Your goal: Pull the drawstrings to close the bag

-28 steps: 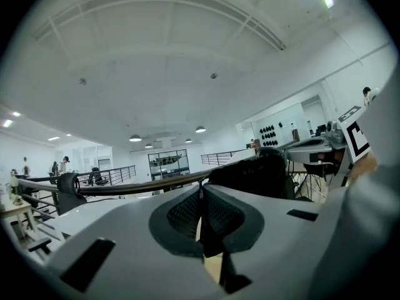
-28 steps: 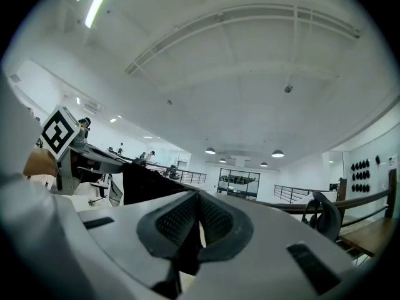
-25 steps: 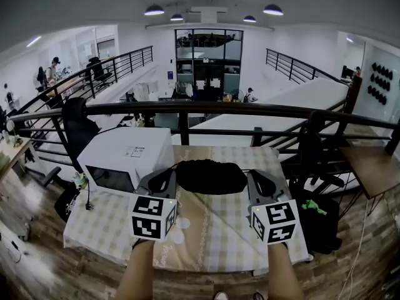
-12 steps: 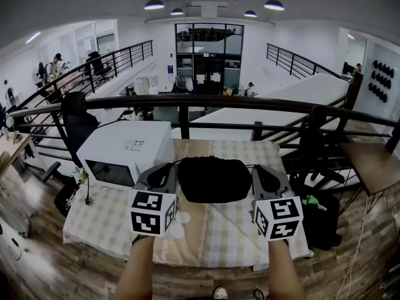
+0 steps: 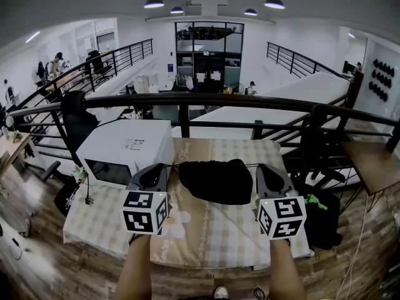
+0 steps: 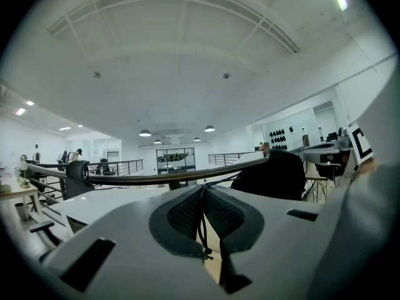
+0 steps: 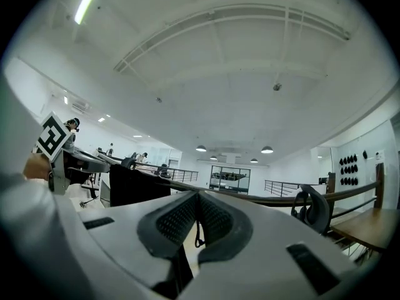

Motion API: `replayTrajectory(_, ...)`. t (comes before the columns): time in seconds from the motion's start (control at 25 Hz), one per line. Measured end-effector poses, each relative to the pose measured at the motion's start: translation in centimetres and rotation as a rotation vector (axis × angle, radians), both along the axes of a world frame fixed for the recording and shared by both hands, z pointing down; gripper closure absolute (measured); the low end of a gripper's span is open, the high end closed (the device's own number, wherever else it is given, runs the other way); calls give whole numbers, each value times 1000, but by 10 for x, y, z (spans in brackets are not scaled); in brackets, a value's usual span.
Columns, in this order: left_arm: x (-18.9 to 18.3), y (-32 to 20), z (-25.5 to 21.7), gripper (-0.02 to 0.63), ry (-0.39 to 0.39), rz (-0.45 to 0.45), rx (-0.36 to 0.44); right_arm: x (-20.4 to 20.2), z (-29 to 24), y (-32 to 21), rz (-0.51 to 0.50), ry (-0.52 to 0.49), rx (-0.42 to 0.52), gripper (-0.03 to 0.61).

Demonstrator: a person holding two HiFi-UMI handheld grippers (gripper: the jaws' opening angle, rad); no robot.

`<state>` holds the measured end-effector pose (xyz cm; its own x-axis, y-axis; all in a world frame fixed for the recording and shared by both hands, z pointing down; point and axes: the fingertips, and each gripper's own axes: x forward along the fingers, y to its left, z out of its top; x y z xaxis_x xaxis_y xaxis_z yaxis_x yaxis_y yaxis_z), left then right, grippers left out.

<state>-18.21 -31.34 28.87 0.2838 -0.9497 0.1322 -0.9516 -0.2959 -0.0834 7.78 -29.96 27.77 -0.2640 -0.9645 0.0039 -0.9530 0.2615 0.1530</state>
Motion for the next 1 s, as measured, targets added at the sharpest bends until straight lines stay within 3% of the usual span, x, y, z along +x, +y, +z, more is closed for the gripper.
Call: replayTrajectory(1.0,-50,1,21,588,24,-106,-34,31,15,4,51,-49,-37,557)
